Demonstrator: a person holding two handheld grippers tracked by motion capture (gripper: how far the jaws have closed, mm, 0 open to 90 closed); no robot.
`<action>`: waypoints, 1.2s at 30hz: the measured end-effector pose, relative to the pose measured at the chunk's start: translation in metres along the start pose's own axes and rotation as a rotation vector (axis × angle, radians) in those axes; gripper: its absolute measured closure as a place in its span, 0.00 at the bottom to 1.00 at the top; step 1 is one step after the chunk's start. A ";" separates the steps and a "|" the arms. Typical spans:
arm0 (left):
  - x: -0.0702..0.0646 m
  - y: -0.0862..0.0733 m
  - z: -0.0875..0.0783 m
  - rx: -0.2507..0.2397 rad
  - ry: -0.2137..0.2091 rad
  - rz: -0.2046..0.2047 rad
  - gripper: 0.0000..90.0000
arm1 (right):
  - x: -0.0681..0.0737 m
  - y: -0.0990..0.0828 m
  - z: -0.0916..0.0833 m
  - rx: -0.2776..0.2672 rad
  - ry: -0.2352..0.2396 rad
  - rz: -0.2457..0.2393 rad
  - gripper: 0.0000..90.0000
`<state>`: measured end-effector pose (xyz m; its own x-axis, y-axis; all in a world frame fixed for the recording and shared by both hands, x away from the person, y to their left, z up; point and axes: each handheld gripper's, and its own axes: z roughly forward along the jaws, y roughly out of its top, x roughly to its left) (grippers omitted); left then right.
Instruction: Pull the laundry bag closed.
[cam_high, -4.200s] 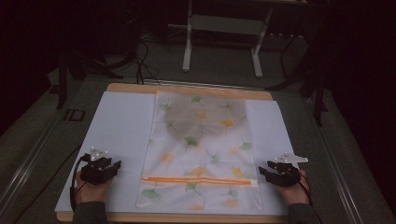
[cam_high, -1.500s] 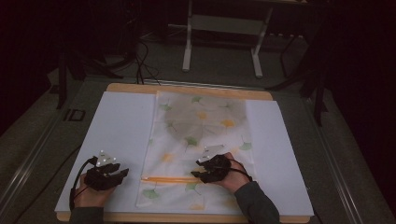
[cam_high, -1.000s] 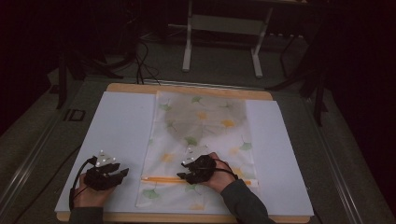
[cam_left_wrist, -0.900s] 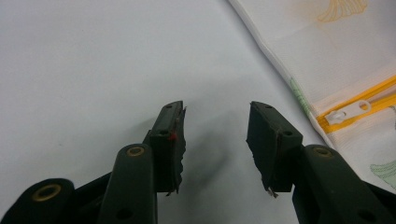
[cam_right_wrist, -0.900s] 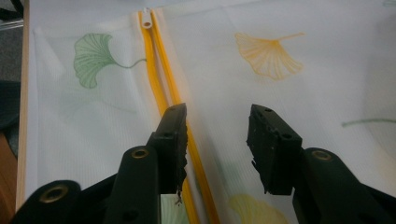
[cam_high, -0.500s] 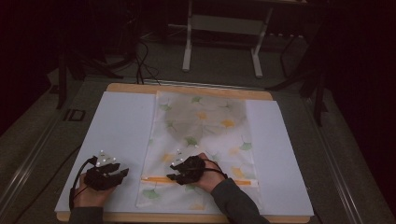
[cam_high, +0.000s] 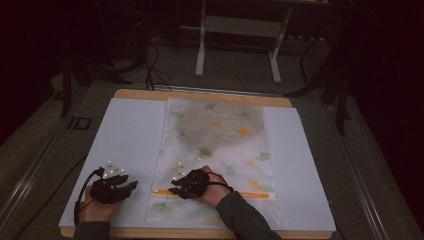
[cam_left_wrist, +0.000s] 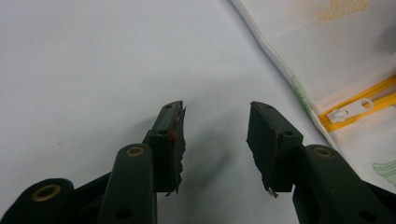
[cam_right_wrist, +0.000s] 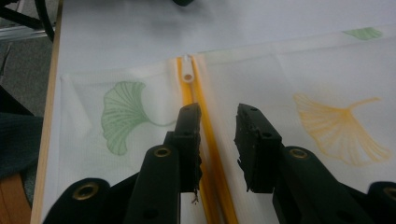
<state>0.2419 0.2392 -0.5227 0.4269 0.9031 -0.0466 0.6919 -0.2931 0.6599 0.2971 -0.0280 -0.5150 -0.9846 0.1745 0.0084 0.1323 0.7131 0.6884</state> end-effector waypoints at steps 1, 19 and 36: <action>0.000 0.000 0.000 0.000 -0.001 0.002 0.62 | 0.001 0.001 0.001 0.003 0.000 0.001 0.78; 0.001 0.000 0.000 0.002 0.000 0.006 0.62 | 0.011 0.019 0.026 0.019 0.026 -0.045 0.82; 0.000 0.000 0.000 0.004 -0.001 0.014 0.62 | 0.015 0.028 0.042 0.049 0.019 -0.064 0.86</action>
<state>0.2420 0.2394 -0.5229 0.4372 0.8986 -0.0375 0.6882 -0.3074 0.6572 0.2911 0.0236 -0.5263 -0.9931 0.1153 -0.0203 0.0743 0.7546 0.6519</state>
